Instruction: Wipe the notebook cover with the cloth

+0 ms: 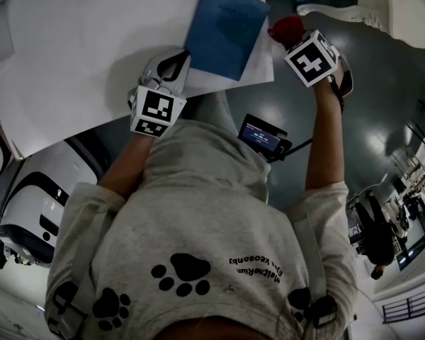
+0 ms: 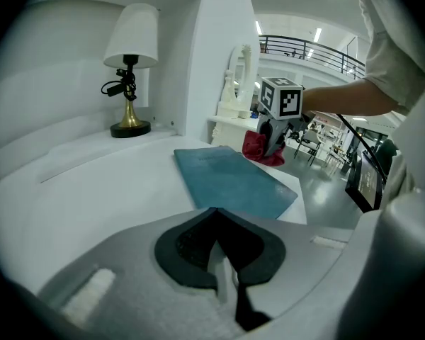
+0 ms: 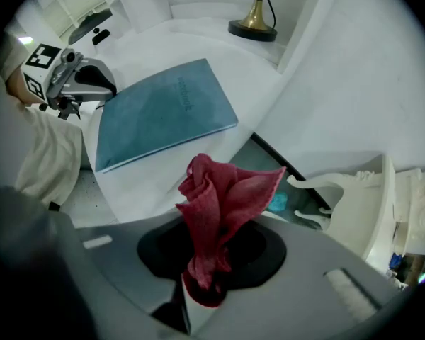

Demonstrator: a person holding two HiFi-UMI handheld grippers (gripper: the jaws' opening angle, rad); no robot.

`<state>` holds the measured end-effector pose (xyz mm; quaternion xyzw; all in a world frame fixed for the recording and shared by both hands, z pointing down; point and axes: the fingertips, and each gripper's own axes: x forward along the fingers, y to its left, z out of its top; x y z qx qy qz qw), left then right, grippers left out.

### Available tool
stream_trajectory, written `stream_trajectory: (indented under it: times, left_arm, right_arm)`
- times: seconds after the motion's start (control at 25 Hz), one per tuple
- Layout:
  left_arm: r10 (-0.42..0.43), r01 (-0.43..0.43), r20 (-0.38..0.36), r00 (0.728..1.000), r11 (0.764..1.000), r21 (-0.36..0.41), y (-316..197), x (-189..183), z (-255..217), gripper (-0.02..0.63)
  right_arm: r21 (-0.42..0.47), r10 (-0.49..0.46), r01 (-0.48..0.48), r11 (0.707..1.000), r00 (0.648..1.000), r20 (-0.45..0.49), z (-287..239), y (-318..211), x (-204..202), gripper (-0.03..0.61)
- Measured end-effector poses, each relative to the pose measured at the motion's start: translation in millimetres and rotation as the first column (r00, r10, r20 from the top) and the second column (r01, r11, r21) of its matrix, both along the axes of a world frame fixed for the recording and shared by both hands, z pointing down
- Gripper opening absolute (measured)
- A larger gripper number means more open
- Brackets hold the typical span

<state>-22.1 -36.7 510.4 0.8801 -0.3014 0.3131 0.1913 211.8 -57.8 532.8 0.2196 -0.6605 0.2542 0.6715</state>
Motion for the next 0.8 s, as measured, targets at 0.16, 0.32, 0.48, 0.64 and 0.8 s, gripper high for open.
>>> stream_trajectory:
  times: [0.16, 0.32, 0.48, 0.64, 0.8]
  left_arm:
    - [0.001, -0.001, -0.005, 1.000, 1.000, -0.003, 1, 4, -4, 0.000]
    - [0.004, -0.004, -0.005, 1.000, 1.000, -0.005, -2, 4, 1, 0.000]
    - [0.001, -0.001, -0.006, 1.000, 1.000, -0.015, 0, 1, 2, 0.000]
    - [0.002, -0.002, -0.001, 1.000, 1.000, -0.012, 1, 3, -1, 0.000]
    - [0.004, -0.004, 0.001, 1.000, 1.000, -0.011, 0, 3, 0, 0.000]
  right_arm:
    - [0.007, 0.048, -0.048, 0.999, 0.999, -0.022, -9, 9, 17, 0.091]
    - [0.063, 0.025, -0.028, 0.998, 0.998, 0.056, -18, -6, -6, 0.091]
    - [0.126, -0.027, 0.014, 0.992, 0.995, 0.101, -37, -18, -39, 0.091]
    - [0.174, -0.092, 0.063, 0.983, 0.982, 0.162, -55, -28, -76, 0.091]
    - [0.192, -0.164, 0.124, 0.973, 0.964, 0.210, -53, -35, -117, 0.091]
